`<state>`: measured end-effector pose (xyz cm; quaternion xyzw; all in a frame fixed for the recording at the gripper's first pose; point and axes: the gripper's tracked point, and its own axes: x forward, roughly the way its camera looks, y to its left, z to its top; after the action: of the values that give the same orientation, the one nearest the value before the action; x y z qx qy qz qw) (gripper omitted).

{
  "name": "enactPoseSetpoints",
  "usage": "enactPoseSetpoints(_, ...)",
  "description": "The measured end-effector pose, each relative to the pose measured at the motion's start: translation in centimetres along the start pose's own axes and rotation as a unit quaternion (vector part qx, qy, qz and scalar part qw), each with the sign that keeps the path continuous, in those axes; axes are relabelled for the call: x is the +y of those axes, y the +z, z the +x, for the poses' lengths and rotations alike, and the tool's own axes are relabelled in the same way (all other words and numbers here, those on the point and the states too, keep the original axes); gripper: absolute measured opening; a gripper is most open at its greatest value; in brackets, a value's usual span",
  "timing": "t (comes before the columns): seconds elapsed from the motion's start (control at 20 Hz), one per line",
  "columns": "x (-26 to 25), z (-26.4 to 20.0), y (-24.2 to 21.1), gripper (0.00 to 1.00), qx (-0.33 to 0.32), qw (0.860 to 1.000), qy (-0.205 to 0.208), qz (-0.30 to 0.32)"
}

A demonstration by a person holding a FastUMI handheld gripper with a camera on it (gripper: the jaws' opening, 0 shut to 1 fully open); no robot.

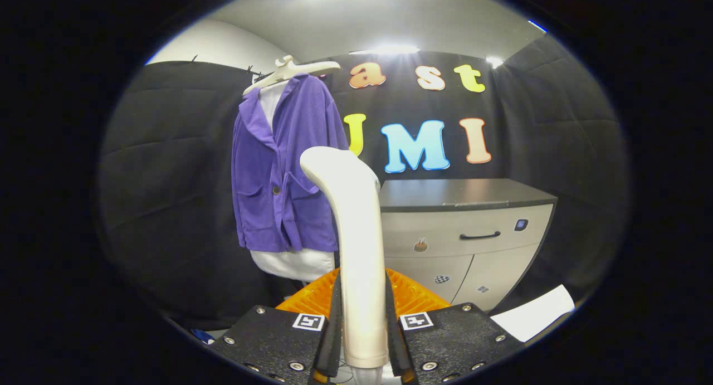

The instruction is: Iron the clothes twice with a garment steamer, once on the left side and once on the right side.

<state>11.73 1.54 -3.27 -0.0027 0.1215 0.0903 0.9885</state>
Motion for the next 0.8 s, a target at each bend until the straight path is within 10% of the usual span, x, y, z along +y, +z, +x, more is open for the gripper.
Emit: enactPoseSetpoints(0.8, -8.8, -5.8, 6.4, 0.35, -0.089, 0.994, -0.054, 0.031)
